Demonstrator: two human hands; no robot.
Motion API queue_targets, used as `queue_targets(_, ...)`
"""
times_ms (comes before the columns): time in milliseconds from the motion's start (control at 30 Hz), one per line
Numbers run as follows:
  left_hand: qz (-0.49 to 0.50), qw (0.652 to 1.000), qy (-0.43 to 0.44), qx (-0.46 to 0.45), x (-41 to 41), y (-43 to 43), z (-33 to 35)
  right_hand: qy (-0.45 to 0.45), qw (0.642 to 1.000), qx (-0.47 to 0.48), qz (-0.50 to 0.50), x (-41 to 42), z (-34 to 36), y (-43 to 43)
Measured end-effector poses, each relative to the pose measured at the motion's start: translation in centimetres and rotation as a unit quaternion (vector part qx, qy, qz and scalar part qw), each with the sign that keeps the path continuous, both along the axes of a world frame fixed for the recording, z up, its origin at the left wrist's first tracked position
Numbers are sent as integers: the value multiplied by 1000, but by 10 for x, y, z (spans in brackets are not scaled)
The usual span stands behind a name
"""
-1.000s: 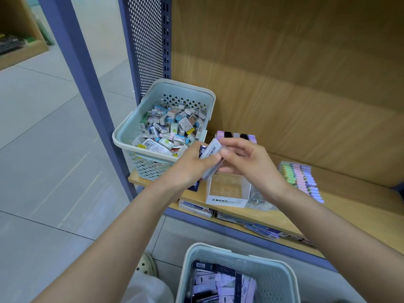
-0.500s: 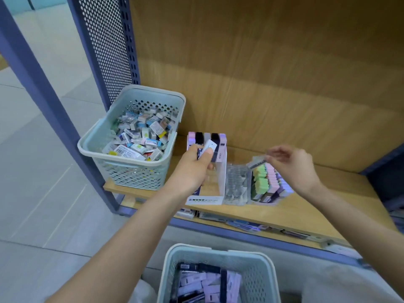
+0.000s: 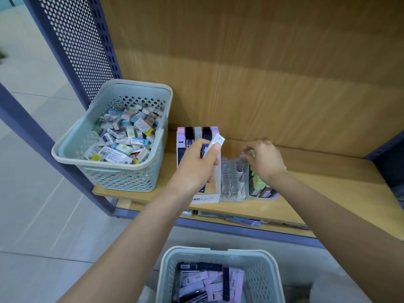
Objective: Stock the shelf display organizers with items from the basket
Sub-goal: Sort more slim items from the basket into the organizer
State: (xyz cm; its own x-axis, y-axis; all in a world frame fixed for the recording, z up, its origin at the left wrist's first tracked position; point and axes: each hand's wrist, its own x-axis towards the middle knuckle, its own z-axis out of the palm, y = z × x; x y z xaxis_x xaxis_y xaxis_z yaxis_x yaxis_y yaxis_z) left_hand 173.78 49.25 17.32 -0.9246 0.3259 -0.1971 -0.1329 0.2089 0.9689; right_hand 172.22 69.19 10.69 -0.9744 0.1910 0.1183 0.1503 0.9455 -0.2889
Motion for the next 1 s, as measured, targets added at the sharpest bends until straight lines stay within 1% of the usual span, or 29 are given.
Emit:
queue_targets(67, 1, 1000, -5, -1, -2, 1, -1, 0, 1000, -2, 3, -4, 5, -2)
queue_targets(167, 4, 1000, -7, -9, -5, 1, -2, 14, 998, -55, 9, -4, 10, -1)
queue_targets(233, 6, 1000, -8, -10, -6, 2, -2, 20, 997, -68, 25, 0, 8, 2)
queue_targets(367, 1, 1000, -4, -17, -7, 4, -5, -16, 998, -50, 24, 5, -2, 11)
queue_targets(500, 4, 1000, -4, -17, -7, 3, -6, -10, 998, -63, 3, -2, -7, 14)
queue_targets(633, 7, 1000, -6, -15, -9, 4, -6, -42, 998, -44, 6, -6, -10, 12)
queue_targets(767, 4, 1000, -13, -18, -9, 5, -7, -105, 994, 11, 27, -5, -19, 14)
queue_targets(900, 20, 998, -58, -22, -10, 7, -5, -96, 992, 63, 51, -7, -32, 12)
queue_targets(1000, 17, 995, -92, -24, -12, 8, -6, -90, 981, 153, 80, -9, -42, 10)
